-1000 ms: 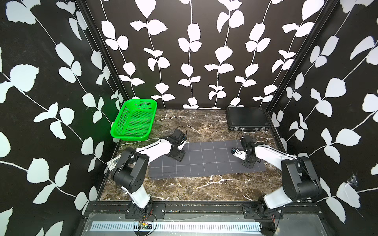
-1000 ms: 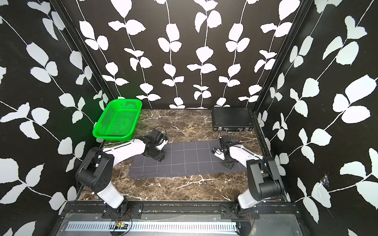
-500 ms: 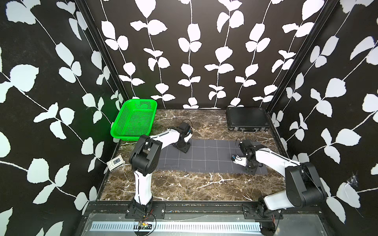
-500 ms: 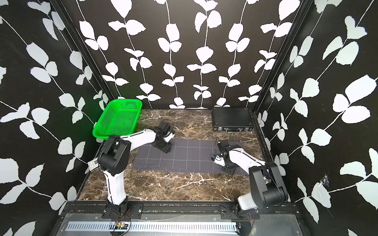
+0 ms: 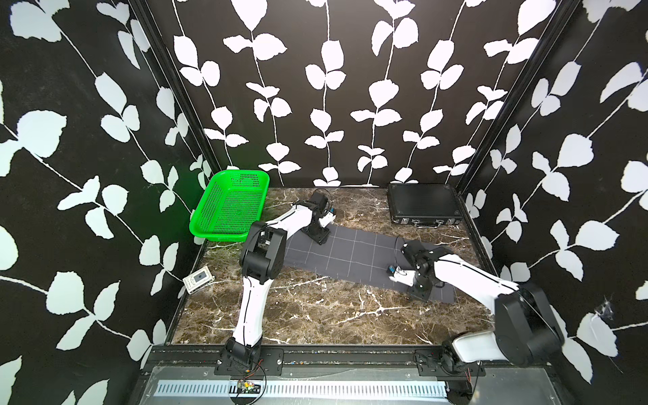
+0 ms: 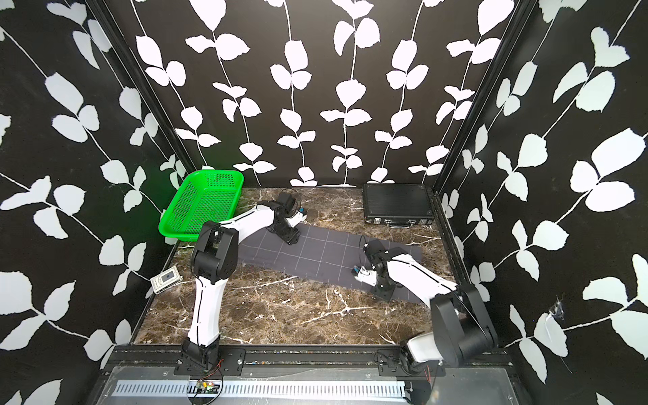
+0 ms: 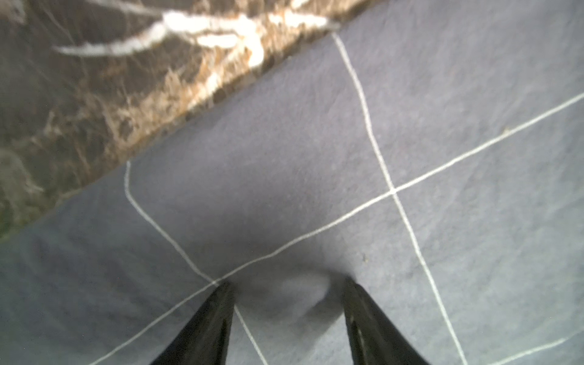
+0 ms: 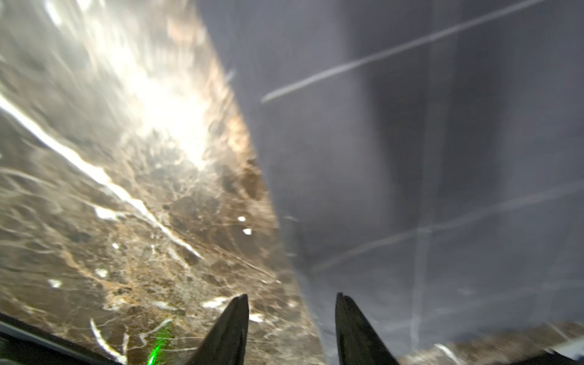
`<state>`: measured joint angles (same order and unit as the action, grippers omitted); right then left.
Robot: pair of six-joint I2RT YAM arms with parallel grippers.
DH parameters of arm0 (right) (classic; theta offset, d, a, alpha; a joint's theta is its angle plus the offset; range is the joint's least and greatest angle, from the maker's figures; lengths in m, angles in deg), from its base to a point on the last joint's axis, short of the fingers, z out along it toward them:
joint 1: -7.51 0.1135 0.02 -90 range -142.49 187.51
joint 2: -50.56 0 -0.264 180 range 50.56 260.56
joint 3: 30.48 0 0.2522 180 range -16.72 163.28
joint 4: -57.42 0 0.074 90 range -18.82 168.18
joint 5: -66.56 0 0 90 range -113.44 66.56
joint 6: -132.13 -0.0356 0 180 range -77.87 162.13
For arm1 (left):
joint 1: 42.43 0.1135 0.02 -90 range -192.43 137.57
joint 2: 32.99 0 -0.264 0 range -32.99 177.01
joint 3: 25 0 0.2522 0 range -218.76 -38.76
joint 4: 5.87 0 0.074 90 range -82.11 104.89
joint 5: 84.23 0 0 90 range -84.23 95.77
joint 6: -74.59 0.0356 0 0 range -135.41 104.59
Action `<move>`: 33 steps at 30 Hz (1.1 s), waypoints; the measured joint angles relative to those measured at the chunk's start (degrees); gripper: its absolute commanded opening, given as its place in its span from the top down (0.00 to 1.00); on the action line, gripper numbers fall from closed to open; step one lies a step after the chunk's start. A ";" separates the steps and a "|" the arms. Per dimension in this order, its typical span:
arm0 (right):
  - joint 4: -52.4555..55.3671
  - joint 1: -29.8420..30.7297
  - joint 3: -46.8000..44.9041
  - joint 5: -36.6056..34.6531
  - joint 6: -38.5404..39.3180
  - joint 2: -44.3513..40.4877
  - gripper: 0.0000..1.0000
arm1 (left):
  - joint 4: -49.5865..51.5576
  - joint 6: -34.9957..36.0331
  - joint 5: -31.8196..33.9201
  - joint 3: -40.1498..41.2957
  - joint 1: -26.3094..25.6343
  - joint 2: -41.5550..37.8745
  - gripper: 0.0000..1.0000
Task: Roll up the pillowcase
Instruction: Fold the pillowcase at the center of the board, then adjust the pillowcase at the center of the board.
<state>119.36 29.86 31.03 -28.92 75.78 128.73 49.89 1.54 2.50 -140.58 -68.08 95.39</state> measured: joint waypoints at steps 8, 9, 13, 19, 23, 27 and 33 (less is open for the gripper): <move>-7.96 -9.51 5.55 -2.86 -0.70 5.33 0.52 | -0.46 -6.95 0.74 4.39 -0.90 -5.25 0.39; -8.63 -10.60 6.64 -2.93 -0.66 7.69 0.52 | -0.50 -8.46 1.18 6.60 -1.38 -7.50 0.39; -11.19 -13.73 10.16 -2.82 -0.31 14.88 0.51 | -1.11 -16.11 2.82 14.01 -4.33 -16.06 0.39; -10.67 -16.81 13.31 -0.96 1.88 20.59 0.51 | -4.72 -24.44 4.81 23.78 -6.40 -20.55 0.39; -9.42 -17.22 13.62 -0.63 3.28 22.43 0.51 | -4.79 -25.81 6.38 25.40 -5.92 -18.73 0.39; -8.70 -17.00 13.53 0.17 4.50 22.38 0.51 | -5.40 -25.92 7.15 25.55 -4.74 -17.38 0.40; -8.59 -14.75 10.32 -0.31 5.53 20.00 0.51 | -5.35 -23.76 6.71 24.09 -2.93 -15.13 0.41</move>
<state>110.77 15.11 41.34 -29.22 81.31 148.73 44.53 -22.22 9.21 -116.50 -71.01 80.26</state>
